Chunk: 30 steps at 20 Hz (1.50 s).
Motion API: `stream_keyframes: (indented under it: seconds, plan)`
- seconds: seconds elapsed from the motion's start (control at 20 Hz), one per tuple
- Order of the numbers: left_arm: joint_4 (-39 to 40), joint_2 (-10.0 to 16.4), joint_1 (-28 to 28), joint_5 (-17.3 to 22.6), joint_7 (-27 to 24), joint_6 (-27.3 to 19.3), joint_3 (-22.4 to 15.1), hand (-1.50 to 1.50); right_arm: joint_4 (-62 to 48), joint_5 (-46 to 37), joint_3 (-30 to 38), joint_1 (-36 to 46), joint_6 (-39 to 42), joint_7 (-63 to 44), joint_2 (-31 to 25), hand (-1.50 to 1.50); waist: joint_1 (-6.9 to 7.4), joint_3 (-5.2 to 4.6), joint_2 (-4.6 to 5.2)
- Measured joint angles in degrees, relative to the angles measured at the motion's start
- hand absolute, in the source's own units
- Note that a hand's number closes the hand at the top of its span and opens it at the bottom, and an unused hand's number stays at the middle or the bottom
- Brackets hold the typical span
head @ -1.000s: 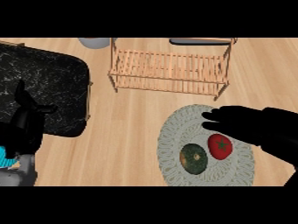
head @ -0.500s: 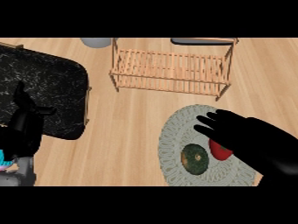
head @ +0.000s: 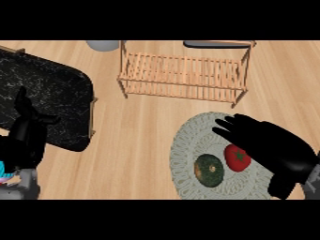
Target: Pick the tomato from the placemat and place it in the tiered shelf
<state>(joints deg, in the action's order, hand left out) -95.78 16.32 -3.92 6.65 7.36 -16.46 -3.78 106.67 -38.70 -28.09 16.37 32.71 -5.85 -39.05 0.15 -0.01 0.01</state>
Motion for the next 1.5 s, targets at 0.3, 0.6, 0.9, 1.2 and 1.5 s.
stream_keyframes:
  seconds: [0.3, 0.6, 0.9, 1.2, 1.5]
  plan:
    - [0.55, -1.57, -0.34, -1.16, 0.08, 1.31, 1.15, 0.0, -4.64, -6.91, 0.7, -2.38, -1.8, 5.74, 2.91, -1.5, -0.04, 0.0, 0.01]
    - [0.37, -3.09, 0.16, -2.56, 0.29, 2.41, 1.81, 0.0, -9.5, -11.28, 3.29, -2.99, -3.1, 11.22, 5.65, -1.5, -0.04, 0.0, 0.0]
    - [-0.85, -3.51, -0.46, -3.45, 2.08, 3.82, 3.02, 0.0, -13.72, -15.49, 4.15, -3.52, -5.21, 15.12, 10.09, -1.5, 0.01, -0.01, -0.01]
    - [-0.94, -4.19, -0.62, -4.12, 2.18, 5.11, 4.75, 0.0, -16.53, -18.98, 5.38, -2.66, -4.41, 17.37, 13.71, -1.5, 0.01, -0.01, -0.01]
    - [-1.47, -5.88, 0.36, -5.7, 2.05, 5.23, 4.32, 0.0, -20.32, -23.32, 4.9, -4.0, -5.53, 20.18, 14.47, 1.5, -0.03, -0.05, -0.02]
